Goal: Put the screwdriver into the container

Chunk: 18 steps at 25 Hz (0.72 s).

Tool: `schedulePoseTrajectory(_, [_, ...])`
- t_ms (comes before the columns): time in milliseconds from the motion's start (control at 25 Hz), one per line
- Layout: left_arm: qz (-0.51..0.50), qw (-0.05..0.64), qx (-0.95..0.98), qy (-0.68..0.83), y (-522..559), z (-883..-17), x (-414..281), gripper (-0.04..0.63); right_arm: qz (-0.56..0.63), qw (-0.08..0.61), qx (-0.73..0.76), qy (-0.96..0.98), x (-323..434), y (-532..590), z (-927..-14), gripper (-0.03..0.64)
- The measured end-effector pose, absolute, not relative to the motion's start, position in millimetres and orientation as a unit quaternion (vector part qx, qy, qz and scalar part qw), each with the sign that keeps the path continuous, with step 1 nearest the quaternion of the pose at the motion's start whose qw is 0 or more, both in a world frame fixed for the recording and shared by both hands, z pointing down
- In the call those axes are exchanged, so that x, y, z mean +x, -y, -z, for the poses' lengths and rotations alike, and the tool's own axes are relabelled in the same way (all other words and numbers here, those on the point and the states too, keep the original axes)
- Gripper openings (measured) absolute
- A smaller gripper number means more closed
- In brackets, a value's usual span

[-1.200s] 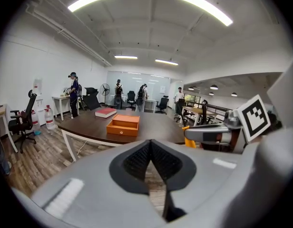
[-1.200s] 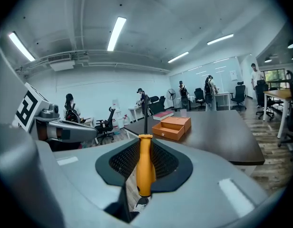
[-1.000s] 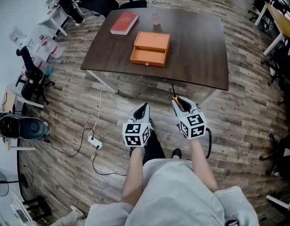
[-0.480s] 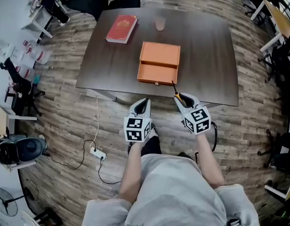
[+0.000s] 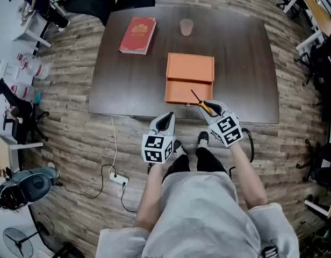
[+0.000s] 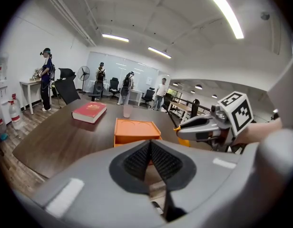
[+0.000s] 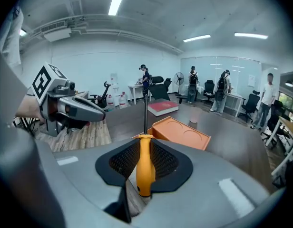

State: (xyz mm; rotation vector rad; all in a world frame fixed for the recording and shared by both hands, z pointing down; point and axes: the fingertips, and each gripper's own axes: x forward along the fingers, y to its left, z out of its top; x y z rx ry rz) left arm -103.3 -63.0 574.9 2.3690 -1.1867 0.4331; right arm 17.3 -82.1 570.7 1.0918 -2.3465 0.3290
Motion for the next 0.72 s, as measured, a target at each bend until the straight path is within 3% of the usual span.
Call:
schedulePoseTrajectory(360, [-0.163,0.227,0.865,0.416,83.3,-577.9,-85.2,0.054,-0.049,0.389,0.303,0.868,11.7,107.5,-610.3,0.072])
schedulePoseTrajectory(720, [-0.166,0.246,0.853,0.43,99.8,-590.4,-70.1,0.054,-0.014,0.456,0.227,0.861,8.6,132.1,-639.2,0.072])
